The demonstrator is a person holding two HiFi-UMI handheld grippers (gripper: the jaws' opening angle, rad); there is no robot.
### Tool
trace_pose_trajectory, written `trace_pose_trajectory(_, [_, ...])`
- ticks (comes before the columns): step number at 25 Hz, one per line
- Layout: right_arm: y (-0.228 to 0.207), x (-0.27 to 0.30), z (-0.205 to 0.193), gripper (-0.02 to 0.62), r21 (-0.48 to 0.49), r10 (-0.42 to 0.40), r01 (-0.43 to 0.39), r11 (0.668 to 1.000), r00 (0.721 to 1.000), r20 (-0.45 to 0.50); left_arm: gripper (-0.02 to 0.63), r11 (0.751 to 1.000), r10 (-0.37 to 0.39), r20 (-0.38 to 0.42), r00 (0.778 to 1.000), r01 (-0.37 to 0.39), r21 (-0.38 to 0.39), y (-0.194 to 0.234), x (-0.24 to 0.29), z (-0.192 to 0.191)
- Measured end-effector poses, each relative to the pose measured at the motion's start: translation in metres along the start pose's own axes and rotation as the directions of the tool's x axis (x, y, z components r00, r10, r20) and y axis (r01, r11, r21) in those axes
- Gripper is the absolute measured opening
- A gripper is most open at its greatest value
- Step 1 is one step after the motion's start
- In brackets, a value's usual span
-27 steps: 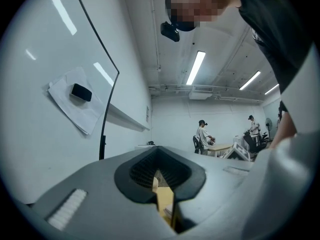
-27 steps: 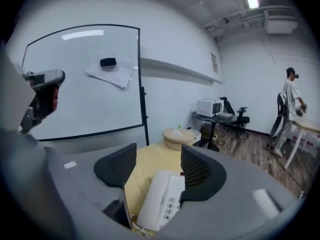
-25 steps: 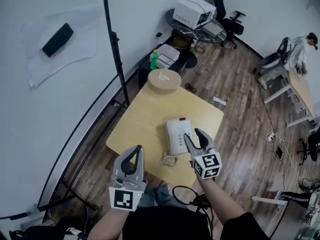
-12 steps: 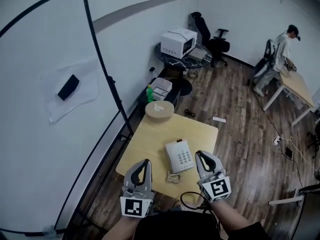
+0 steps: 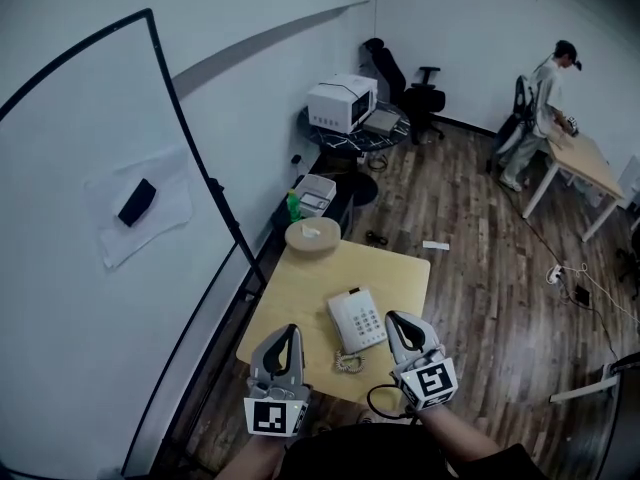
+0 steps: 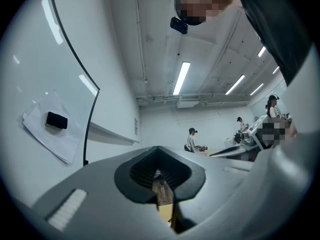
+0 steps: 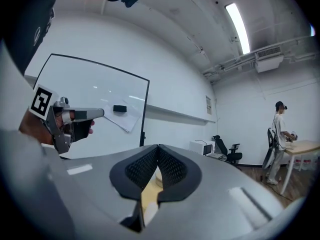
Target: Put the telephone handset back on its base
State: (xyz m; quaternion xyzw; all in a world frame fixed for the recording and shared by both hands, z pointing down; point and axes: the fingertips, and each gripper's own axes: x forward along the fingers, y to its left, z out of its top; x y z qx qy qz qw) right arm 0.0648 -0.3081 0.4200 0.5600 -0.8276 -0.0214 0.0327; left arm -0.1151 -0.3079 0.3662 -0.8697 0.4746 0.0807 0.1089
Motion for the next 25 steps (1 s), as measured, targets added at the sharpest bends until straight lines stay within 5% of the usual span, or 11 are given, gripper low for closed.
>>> trace_pose_trajectory(25, [0.007, -0.006, -0.001, 0.008, -0.039, 0.033, -0.033, 0.999, 0.999, -0.011, 0.0, 1.0, 0.001, -0.018, 1.0, 0.0, 0.011, -0.008, -0.008, -0.005])
